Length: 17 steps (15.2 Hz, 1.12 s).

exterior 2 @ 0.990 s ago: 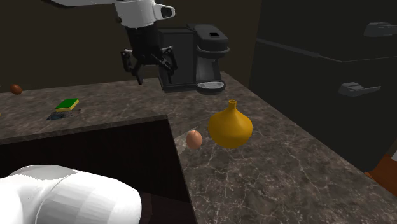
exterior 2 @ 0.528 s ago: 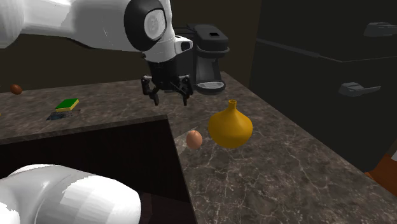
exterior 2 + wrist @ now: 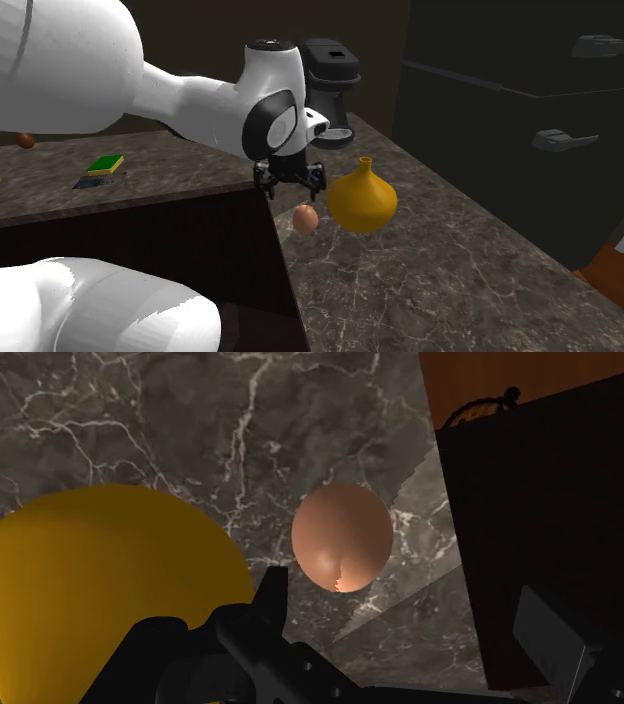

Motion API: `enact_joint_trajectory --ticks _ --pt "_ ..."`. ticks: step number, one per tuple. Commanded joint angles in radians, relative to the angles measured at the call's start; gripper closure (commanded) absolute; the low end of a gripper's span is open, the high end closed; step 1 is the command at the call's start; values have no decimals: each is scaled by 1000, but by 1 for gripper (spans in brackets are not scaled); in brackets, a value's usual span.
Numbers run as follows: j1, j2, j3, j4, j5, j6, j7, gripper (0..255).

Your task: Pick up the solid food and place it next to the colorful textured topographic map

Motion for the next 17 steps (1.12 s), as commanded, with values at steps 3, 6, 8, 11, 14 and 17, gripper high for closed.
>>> enact_joint_trajectory --ticks 3,6,8,11,14,17 --pt "26 138 -107 -51 19 226 -92 0" --pt "44 186 -126 -56 31 282 -105 0" --pt "60 223 -138 -59 41 322 -113 0" --pt "97 293 -164 -60 68 395 -131 0" --pt "97 293 -164 -60 68 395 -131 0" --pt "97 293 -164 -60 68 395 -131 0"
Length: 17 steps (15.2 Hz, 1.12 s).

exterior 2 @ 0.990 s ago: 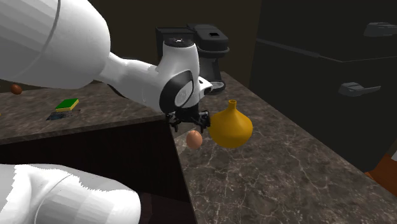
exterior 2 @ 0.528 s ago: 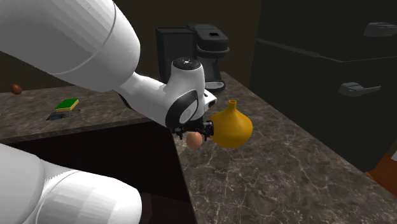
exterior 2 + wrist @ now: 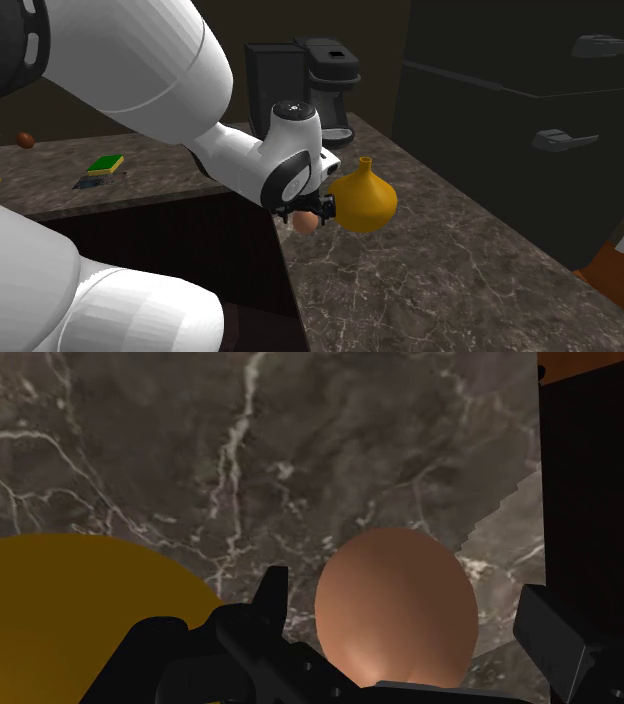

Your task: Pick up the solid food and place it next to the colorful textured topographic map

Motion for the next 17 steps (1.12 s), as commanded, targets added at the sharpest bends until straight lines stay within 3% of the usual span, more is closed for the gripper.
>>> enact_joint_trajectory --ticks 1,2,3,12,17 --pt "0 0 0 0 0 0 0 0" --pt "0 0 0 0 0 0 0 0" --pt "0 0 0 0 0 0 0 255" --pt "0 0 0 0 0 0 0 255" --pt "-31 -71 35 26 -24 -97 29 255"
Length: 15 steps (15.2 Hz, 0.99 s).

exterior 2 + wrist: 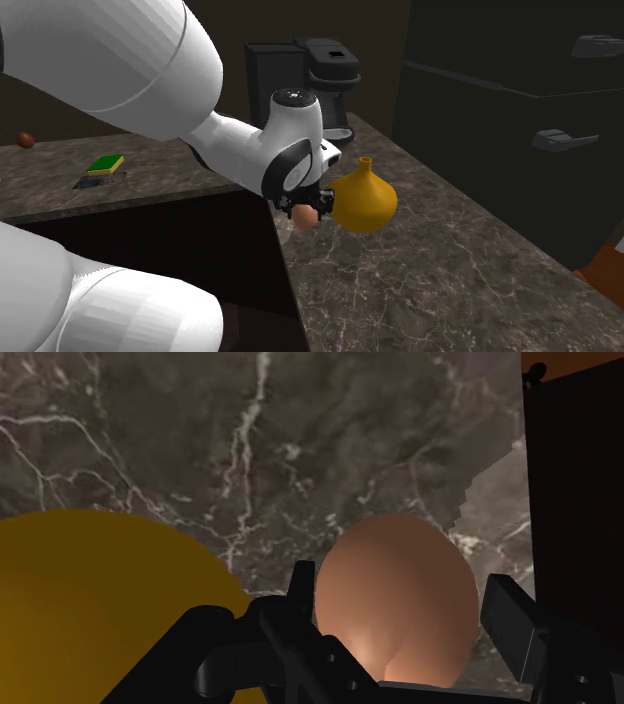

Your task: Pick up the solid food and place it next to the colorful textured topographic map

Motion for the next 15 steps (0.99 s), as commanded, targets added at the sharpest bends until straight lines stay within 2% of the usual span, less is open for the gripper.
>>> enact_joint_trajectory --ticks 1,15 --pt "-10 -29 16 12 -8 -41 14 255" --pt "-39 -165 74 123 -22 -287 58 255"
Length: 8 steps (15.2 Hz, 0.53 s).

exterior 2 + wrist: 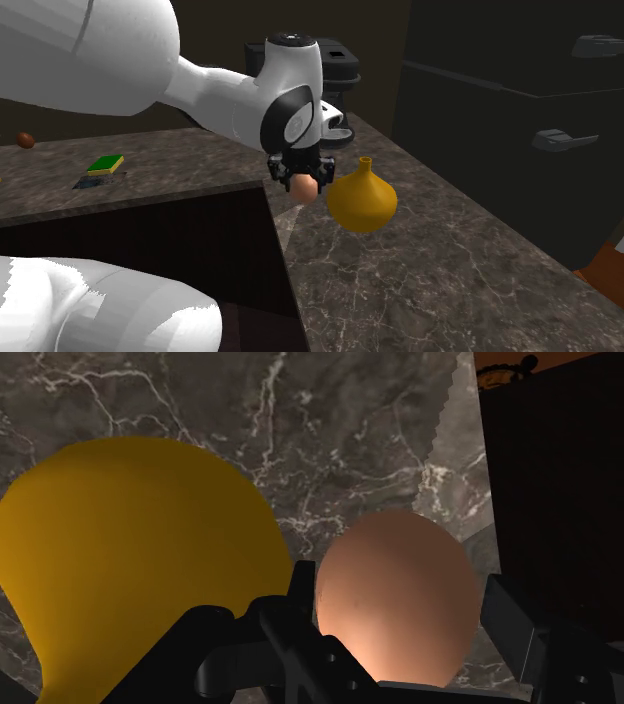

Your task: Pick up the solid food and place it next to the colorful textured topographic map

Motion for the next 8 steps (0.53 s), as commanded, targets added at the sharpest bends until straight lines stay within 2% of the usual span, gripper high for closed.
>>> enact_joint_trajectory --ticks 1,8 --pt "-2 -15 5 18 0 -33 3 255" --pt "-3 -51 25 91 3 -141 17 255"
